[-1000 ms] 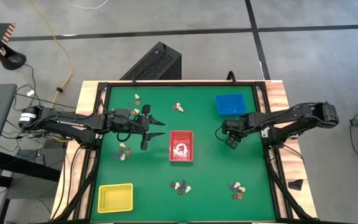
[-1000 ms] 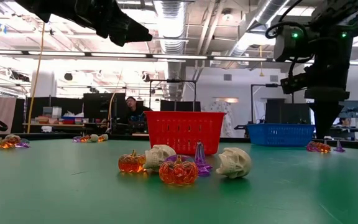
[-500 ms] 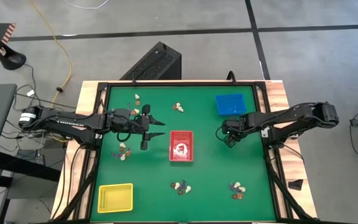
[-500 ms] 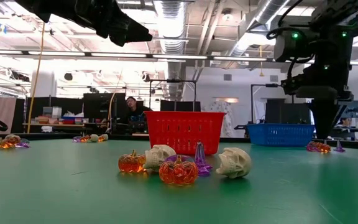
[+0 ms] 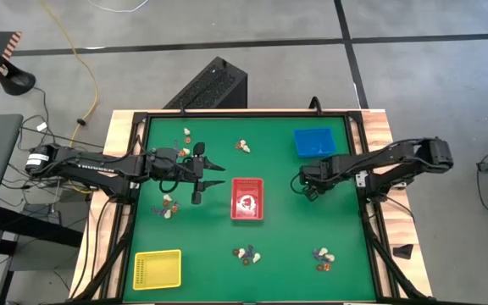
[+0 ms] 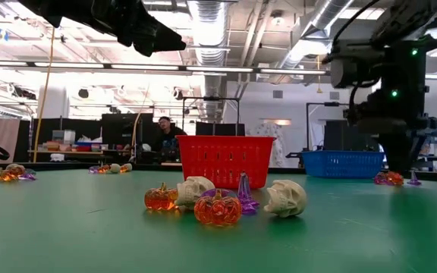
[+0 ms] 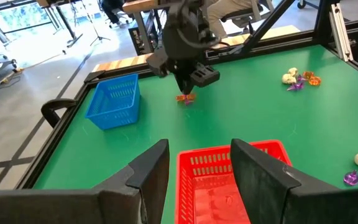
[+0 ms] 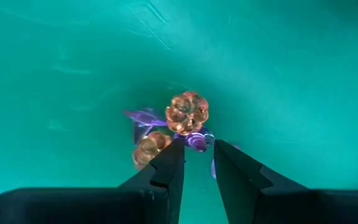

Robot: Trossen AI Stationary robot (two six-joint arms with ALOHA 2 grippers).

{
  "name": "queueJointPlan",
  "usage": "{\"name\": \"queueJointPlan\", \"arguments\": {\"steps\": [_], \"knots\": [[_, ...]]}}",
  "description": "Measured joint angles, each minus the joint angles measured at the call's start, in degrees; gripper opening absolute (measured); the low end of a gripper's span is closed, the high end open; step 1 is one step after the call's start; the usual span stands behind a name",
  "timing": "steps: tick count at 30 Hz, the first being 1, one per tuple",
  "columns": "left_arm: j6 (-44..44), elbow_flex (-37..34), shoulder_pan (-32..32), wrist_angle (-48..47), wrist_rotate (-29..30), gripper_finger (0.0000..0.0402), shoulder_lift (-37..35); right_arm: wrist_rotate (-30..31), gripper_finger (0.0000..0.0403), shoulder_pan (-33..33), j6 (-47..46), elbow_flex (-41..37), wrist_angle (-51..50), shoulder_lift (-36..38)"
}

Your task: Sort Halloween decoration

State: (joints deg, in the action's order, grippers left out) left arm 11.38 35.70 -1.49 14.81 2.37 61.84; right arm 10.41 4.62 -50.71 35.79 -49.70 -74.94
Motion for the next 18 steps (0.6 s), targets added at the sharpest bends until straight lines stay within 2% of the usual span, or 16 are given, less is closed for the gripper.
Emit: {"name": "queueJointPlan", "arguments": {"steps": [7, 18], "knots": [[0.0, 0.0, 0.0, 0.0, 0.0, 0.0162, 0.0, 0.9, 0.0118, -0.1, 1.7, 0.2, -0.1, -4.1], [0.1, 0.0, 0.0, 0.0, 0.0, 0.0162, 0.0, 1.7, 0.011, -1.6, 3.3, 0.0, 0.9, -2.9]]}}
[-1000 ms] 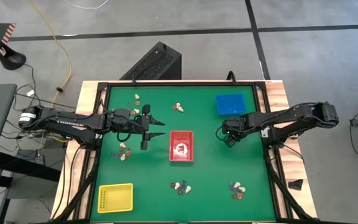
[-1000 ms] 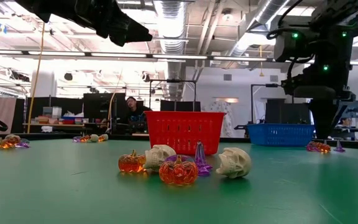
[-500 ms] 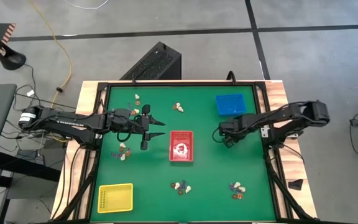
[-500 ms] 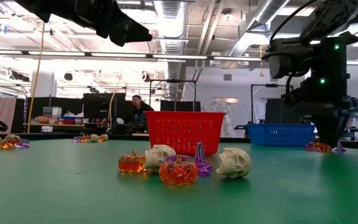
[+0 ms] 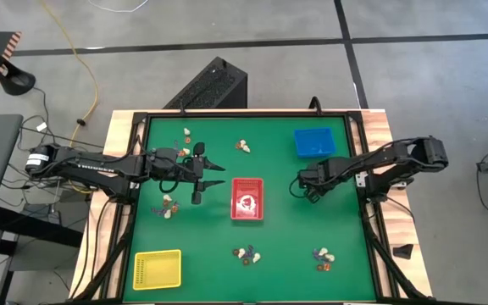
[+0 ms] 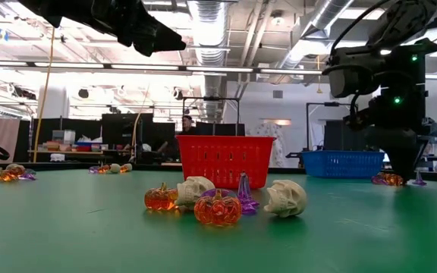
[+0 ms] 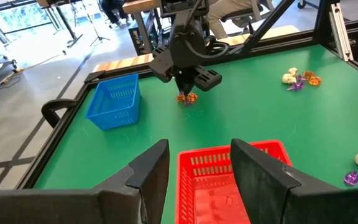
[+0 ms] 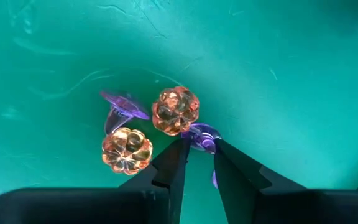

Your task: Sort Halloween decoration

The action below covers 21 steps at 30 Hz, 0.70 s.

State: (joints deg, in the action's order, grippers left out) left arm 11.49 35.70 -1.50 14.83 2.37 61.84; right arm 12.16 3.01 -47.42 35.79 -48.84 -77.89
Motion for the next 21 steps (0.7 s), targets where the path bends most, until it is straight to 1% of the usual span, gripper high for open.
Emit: {"name": "queueJointPlan", "arguments": {"steps": [6, 12, 16, 21], "knots": [[0.0, 0.0, 0.0, 0.0, 0.0, 0.0162, 0.0, 0.0, 0.0063, 0.1, 1.1, 0.3, -0.6, 0.0], [-0.1, 0.0, 0.0, 0.0, 0.0, 0.0162, 0.0, 0.0, 0.0022, 0.0, 2.8, 3.1, -0.7, -0.1], [-0.1, 0.0, 0.0, 0.0, 0.0, 0.0162, 0.0, 0.4, 0.002, 0.2, 4.8, 6.3, -2.9, -0.1], [-0.1, 0.0, 0.0, 0.0, 0.0, 0.0162, 0.0, 6.1, 0.0031, 1.0, 5.6, 12.0, -6.5, 0.0]]}}
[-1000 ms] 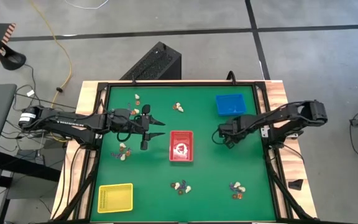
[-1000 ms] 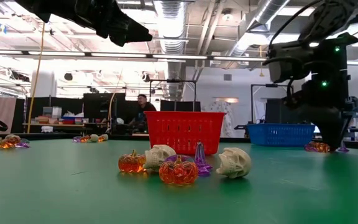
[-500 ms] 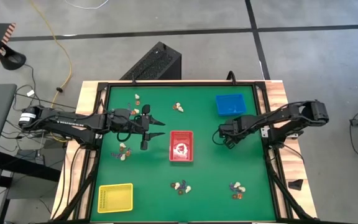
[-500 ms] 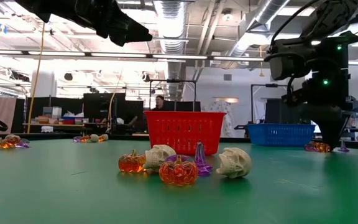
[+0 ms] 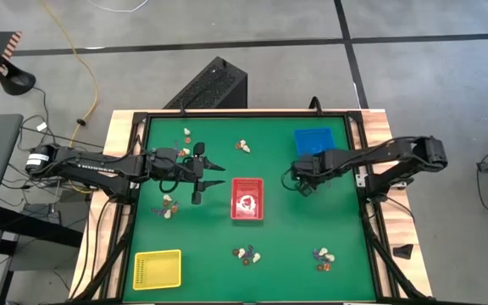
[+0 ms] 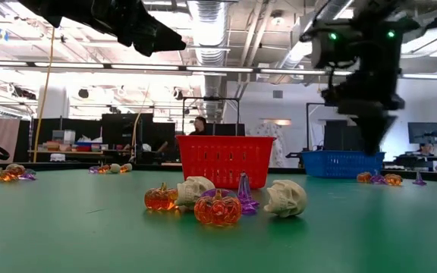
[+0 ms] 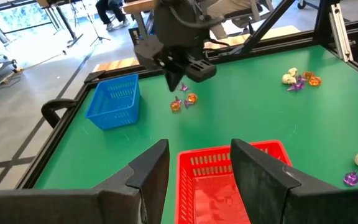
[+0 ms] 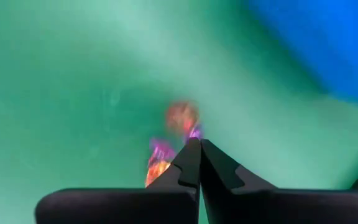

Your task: Sort Halloween decoration

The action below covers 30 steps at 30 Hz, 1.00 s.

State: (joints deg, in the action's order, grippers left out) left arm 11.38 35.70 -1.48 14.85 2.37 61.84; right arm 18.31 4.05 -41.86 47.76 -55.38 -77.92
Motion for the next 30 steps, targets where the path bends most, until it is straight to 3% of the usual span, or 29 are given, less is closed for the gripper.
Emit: {"name": "queueJointPlan", "arguments": {"steps": [6, 20, 30], "knots": [[0.0, 0.0, 0.0, -0.1, 0.0, 0.0162, 0.0, 0.4, 0.0034, -0.6, -1.3, 1.3, 0.8, -0.1], [0.0, 0.0, 0.0, -0.9, 0.0, 0.0162, 0.0, -0.1, 0.0104, -0.4, -1.0, -4.1, 1.6, -0.2], [0.0, 0.0, 0.0, -0.9, 0.0, 0.0162, 0.0, -1.0, 0.0127, 0.2, 0.4, -4.2, 3.2, -0.2]]}}
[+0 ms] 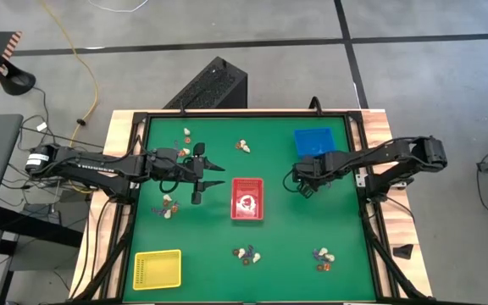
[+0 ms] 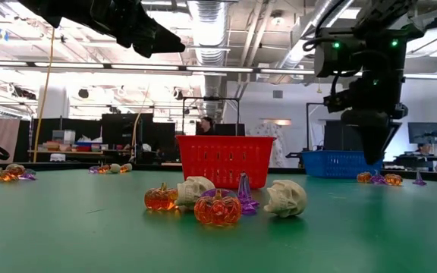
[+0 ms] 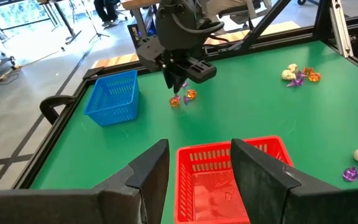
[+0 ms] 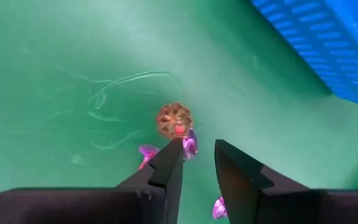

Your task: Sort Halloween decoration

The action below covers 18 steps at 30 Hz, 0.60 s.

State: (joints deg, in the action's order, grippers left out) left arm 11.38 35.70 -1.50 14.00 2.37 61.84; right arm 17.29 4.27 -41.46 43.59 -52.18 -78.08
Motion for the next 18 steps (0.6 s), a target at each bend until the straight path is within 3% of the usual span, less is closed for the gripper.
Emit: {"name": "queueJointPlan", "arguments": {"steps": [18], "knots": [[0.0, 0.0, 0.0, 0.0, 0.0, 0.0162, 0.0, -0.2, 0.0127, 0.5, 1.7, -2.7, 1.7, 0.0]]}}
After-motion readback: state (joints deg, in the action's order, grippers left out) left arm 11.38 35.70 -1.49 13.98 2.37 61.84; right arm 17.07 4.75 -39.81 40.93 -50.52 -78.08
